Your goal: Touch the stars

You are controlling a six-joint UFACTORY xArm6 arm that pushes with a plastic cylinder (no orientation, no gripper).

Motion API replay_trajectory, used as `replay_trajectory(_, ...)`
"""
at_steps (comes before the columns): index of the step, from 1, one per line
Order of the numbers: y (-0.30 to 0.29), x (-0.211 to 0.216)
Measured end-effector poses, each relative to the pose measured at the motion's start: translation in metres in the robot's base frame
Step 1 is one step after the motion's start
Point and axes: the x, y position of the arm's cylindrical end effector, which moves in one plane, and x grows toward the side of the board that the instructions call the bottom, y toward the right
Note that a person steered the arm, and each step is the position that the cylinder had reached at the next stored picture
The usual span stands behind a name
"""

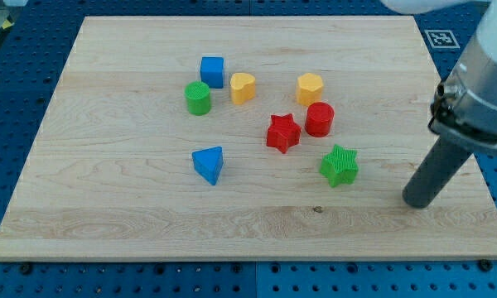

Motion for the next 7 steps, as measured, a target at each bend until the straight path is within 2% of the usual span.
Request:
replay_trajectory(1, -0.001, -0.037)
replay_trajectory(2, -0.034, -0.068)
replay_trajectory(3, -0.065, -0.076)
replay_trajectory(7, -0.080, -0.065)
